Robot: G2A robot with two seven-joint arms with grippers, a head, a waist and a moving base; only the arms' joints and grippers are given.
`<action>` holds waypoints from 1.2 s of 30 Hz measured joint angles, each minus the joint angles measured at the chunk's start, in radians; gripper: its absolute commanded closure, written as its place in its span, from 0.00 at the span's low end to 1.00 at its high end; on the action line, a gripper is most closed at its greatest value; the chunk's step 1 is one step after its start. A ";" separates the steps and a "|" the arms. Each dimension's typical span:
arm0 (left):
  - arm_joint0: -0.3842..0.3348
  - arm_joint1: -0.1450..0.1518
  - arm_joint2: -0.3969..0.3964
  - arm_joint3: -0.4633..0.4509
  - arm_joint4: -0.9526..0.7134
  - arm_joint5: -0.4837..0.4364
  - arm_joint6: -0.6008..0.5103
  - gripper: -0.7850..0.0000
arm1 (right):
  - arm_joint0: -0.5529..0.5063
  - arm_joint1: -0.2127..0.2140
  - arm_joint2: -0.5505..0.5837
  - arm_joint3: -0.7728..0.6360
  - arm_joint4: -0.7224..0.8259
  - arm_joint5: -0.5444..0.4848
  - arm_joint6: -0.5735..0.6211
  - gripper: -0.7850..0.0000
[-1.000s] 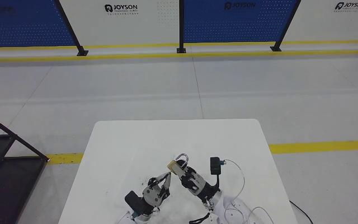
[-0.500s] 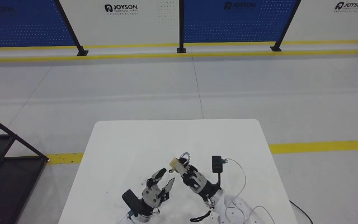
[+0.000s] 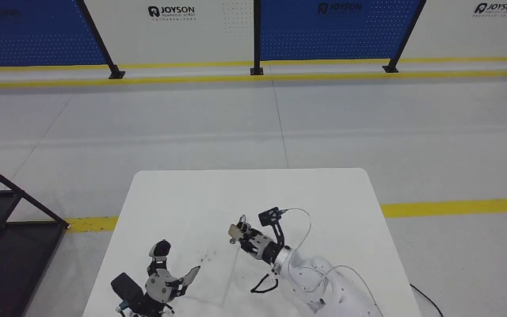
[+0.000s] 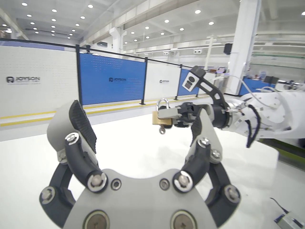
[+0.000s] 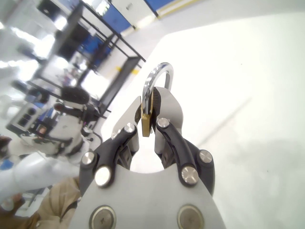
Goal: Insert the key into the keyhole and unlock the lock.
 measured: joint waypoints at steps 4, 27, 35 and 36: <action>0.011 0.003 -0.043 -0.004 -0.039 0.008 -0.023 0.00 | 0.070 -0.030 -0.085 0.068 -0.061 0.110 0.057 1.00; -0.064 -0.014 -0.008 0.076 -0.003 0.143 -0.023 0.00 | 0.039 -0.041 -0.162 0.061 -0.307 0.116 -0.026 0.00; -0.064 -0.017 -0.001 0.071 0.007 0.157 -0.026 0.00 | 0.002 -0.028 -0.133 0.020 -0.330 0.075 -0.067 0.00; -0.064 -0.018 0.000 0.071 0.007 0.158 -0.026 0.00 | -0.006 -0.025 -0.126 0.011 -0.335 0.066 -0.083 0.00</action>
